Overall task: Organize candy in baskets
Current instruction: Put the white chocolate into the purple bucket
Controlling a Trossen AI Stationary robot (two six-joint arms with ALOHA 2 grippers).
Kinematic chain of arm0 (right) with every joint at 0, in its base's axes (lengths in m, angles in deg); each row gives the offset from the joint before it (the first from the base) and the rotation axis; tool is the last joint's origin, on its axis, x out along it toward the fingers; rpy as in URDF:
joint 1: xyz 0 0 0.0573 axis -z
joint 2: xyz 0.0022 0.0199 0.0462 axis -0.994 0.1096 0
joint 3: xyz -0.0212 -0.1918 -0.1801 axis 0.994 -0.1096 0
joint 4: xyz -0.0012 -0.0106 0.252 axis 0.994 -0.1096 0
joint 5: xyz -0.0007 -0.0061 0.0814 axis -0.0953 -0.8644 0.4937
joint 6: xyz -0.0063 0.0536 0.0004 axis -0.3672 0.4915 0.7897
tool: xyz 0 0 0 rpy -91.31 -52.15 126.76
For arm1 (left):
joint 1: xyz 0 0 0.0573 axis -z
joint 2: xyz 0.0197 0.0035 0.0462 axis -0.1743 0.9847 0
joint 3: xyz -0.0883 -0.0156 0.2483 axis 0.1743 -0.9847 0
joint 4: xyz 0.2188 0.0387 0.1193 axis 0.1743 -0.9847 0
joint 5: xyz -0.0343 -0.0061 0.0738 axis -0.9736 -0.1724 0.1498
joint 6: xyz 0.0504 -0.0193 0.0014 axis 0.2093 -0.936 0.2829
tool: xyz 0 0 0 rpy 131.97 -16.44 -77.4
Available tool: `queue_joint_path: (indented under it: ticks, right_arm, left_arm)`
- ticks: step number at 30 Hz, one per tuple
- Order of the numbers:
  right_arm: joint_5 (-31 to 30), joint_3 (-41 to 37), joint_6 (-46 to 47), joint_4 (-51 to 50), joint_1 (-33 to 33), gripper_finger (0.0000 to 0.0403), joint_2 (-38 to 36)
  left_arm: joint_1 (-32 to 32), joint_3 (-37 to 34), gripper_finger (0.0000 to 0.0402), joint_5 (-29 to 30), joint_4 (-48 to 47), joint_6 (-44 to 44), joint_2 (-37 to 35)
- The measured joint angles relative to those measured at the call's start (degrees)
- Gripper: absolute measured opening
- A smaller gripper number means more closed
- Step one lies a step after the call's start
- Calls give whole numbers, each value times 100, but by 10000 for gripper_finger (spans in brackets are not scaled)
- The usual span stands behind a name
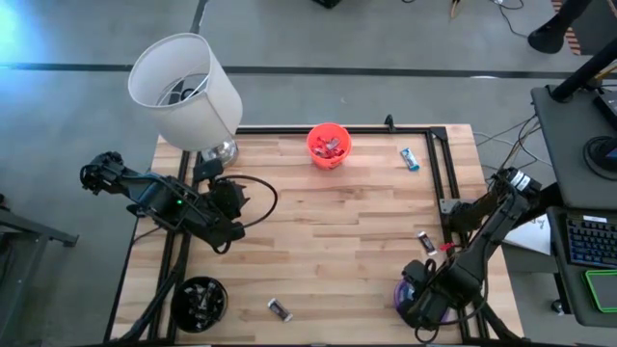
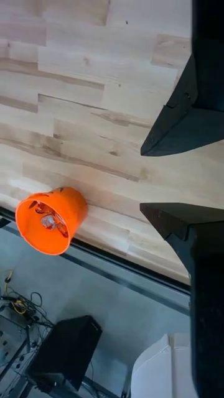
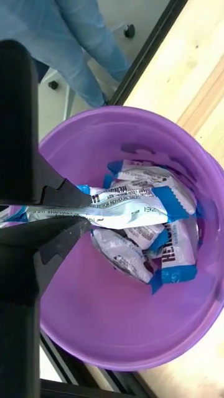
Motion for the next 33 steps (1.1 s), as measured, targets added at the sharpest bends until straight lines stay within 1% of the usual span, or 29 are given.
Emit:
queue_joint_path:
  ticks: [3,14,21,30,33]
  right_arm:
    - [-3,0,101,-55,0,13,-3]
    - [-56,0,22,-135,2,13,-67]
    - [-49,-2,429,-176,2,13,-60]
    - [-49,4,413,-175,1,13,-60]
    - [-13,4,195,-171,1,13,-61]
  left_arm:
    - [0,0,113,0,9,0,0]
    - [0,0,114,-2,39,1,0]
    - [0,0,114,-2,72,2,0]
    - [0,0,113,-2,79,2,0]
    - [0,0,114,-2,100,2,0]
